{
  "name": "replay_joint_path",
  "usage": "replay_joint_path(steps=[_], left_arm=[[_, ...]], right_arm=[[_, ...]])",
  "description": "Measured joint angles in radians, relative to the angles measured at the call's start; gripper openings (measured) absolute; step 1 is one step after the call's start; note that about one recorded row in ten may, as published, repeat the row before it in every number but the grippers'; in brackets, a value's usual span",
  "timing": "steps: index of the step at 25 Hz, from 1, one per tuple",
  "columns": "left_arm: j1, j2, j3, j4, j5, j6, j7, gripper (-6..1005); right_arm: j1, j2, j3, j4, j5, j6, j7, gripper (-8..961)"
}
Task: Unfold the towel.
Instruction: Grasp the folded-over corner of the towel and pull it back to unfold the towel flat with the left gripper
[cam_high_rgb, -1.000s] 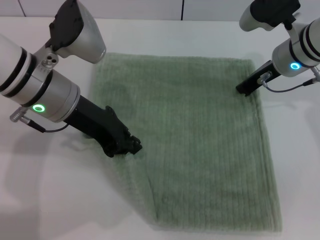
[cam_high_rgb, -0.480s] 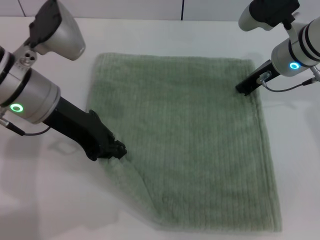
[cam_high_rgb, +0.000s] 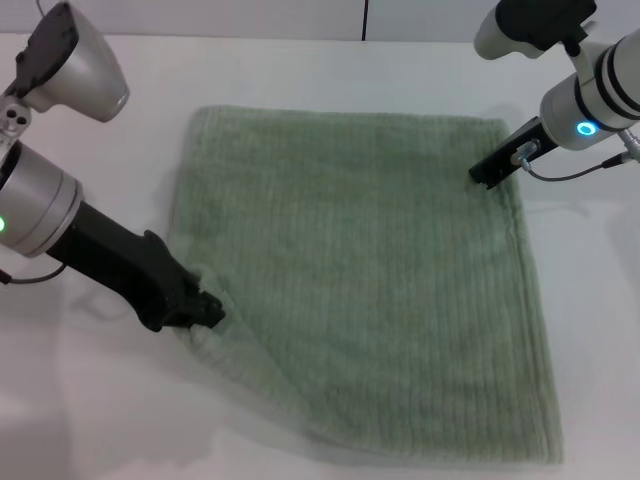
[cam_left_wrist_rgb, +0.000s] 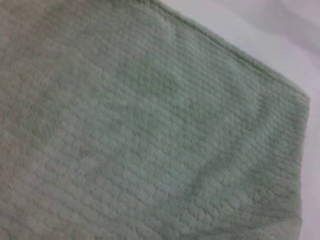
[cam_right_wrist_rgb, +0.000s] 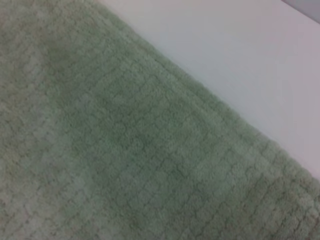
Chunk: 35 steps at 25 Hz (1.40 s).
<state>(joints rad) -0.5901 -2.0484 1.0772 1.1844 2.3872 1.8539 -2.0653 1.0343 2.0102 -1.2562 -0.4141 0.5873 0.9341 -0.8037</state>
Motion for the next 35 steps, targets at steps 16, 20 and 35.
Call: replay_joint_path(steps=[16,20,35], left_arm=[[0.039,0.0,-0.034,-0.013,0.009,0.0,-0.001,137],[0.041,0.0,-0.096,-0.014,0.015,0.013,0.006,167],[0.045,0.0,-0.17,-0.012,0.009,0.01,0.067,371]], right_arm=[[0.002,0.005,0.0,0.0,0.0,0.0,0.0,-1],[0.002,0.009,0.0,0.0,0.0,0.0,0.0,0],[-0.001,0.013,0.0,0.0,0.0,-0.002,-0.001,-1]])
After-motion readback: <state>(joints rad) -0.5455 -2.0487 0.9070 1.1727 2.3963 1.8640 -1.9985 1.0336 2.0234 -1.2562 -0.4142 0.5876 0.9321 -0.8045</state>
